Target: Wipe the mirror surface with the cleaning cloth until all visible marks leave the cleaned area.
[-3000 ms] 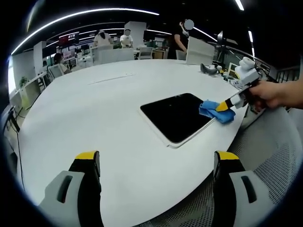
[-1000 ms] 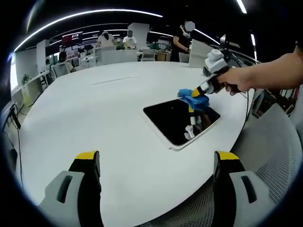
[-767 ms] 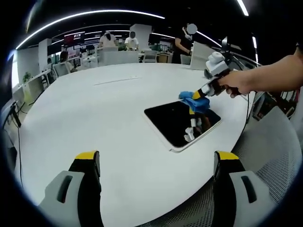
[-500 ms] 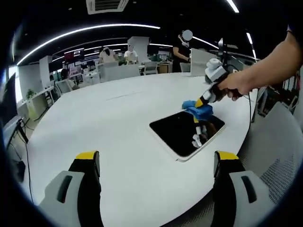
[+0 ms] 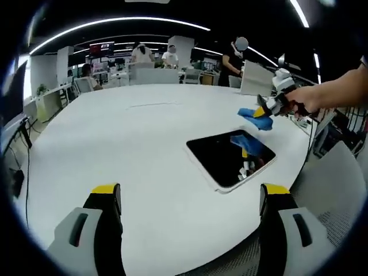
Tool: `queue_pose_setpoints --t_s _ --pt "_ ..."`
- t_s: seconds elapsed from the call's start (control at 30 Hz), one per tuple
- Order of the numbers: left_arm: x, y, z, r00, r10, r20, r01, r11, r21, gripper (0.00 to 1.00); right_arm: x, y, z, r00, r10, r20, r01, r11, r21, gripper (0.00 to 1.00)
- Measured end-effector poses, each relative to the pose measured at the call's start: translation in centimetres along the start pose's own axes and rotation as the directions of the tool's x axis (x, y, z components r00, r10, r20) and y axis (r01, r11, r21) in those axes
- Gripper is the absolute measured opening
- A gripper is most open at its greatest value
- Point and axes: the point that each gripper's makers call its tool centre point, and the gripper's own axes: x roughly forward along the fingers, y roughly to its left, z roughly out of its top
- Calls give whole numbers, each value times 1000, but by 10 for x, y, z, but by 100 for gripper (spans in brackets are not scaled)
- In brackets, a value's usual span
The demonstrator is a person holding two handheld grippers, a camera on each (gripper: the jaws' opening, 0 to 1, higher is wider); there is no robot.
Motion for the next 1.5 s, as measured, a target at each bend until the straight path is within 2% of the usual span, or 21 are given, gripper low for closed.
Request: queue_pose_setpoints --t_s 0.1,0.2,0.33,0.43,0.5,0.6,0.63,0.7,0.8,0.83,1.03,1.13,1.2,1.27,1.33,1.37,1.43,1.5 --pt "-2 5 2 1000 26 16 -26 1000 -6 99 -17 -15 -5 1000 -17 4 17 1000 -14 1" --pt "0 -1 -1 1000 -6 0 6 1000 -5 99 -33 -24 -8 999 -40 27 41 998 -44 1" --pt "1 -6 -6 999 -39 -23 39 999 -5 99 -41 -29 -24 998 -54 18 55 997 -57 1" --pt "1 -8 -8 998 -48 -29 47 999 -6 99 -39 -28 -42 998 -56 11 57 994 -95 1" --pt "-1 -4 -16 998 -40 -49 36 996 -81 99 -35 -29 -56 999 -53 1 53 996 -70 1" --pt "-1 -2 -15 999 -25 -47 24 999 -33 99 -27 -31 -76 997 -72 -27 70 994 -83 1" --pt "-1 -5 -14 998 -35 -48 35 999 5 99 -20 -34 -84 996 -80 -37 76 994 -84 1" --pt "0 -8 -15 998 -39 -58 40 999 17 99 -16 -35 -93 993 -96 -64 90 993 -78 1" --pt "-1 -4 -13 999 -29 -43 28 1000 -7 99 -12 -36 -93 994 -98 -47 92 989 -117 1" --pt "-1 -3 -12 999 -24 -40 24 1000 -7 99 -12 -39 -95 991 -118 -56 111 987 -121 1" --pt "0 -3 -12 999 -21 -39 21 1000 -16 99 -10 -40 -94 992 -122 -31 117 984 -136 1" --pt "0 -5 -13 999 -32 -43 31 999 -19 99 -10 -40 -94 994 -101 -27 98 989 -113 2" --pt "1 -6 -12 998 -36 -42 35 999 -25 99 -8 -36 -90 998 -67 15 68 997 -45 5" --pt "1 -5 -11 999 -35 -33 34 999 -33 99 -9 -34 -86 998 -52 25 53 997 -53 17" --pt "0 -3 -11 999 -28 -37 26 998 -53 99 -10 -19 -72 996 26 87 -17 995 -96 33" --pt "0 -2 -7 999 -34 -21 32 997 -68 99 -14 -19 -73 998 15 65 -9 995 -99 37" --pt "-3 -1 0 1000 -25 10 25 997 -70 99 -25 -12 -59 992 52 118 -29 981 -194 42" --pt "-5 -1 5 999 -23 28 26 997 -78 99 -34 -9 -54 989 75 130 -42 969 -242 51"
